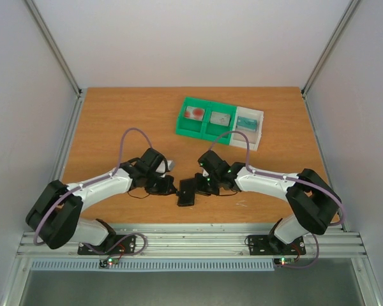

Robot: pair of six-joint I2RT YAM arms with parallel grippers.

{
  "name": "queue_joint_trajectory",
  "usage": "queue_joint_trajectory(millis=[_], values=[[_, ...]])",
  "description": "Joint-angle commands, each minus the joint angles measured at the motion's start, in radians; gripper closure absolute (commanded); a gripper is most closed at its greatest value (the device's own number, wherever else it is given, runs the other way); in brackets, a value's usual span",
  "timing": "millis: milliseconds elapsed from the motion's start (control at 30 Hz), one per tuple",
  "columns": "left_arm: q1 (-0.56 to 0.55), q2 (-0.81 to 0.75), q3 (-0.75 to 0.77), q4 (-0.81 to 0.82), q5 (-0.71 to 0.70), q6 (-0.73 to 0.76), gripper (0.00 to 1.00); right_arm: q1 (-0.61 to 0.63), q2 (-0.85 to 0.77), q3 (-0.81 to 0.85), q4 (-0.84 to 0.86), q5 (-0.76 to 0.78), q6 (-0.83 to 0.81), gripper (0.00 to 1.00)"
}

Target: Take the credit cards out of the card holder

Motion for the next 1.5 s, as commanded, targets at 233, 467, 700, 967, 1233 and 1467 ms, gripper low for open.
queue_joint_trajectory(millis=[233, 467, 700, 967, 1233, 1467], values=[[0.006, -0.117, -0.026, -0.070, -0.046, -0.028, 1.00, -0.002, 0.025, -0.030, -0.056, 0.071, -0.029, 0.95], [0.006, -0.182, -0.020, -0.034, 0.056, -0.064, 1.00, -0.002, 0.025, 0.006, -0.125, 0.117, -0.085, 0.74], [0.007, -0.225, 0.008, -0.031, 0.110, -0.086, 1.00, -0.002, -0.085, -0.016, -0.101, 0.068, -0.111, 0.52], [0.007, -0.235, 0.013, -0.004, 0.135, -0.113, 1.00, 0.014, -0.093, 0.019, -0.064, -0.023, -0.111, 0.34], [0.006, -0.255, 0.009, 0.005, 0.138, -0.129, 1.00, 0.021, -0.033, 0.060, -0.082, -0.015, -0.116, 0.32], [0.007, -0.261, 0.003, 0.020, 0.144, -0.145, 1.00, 0.021, -0.001, 0.071, -0.091, -0.033, -0.127, 0.29]])
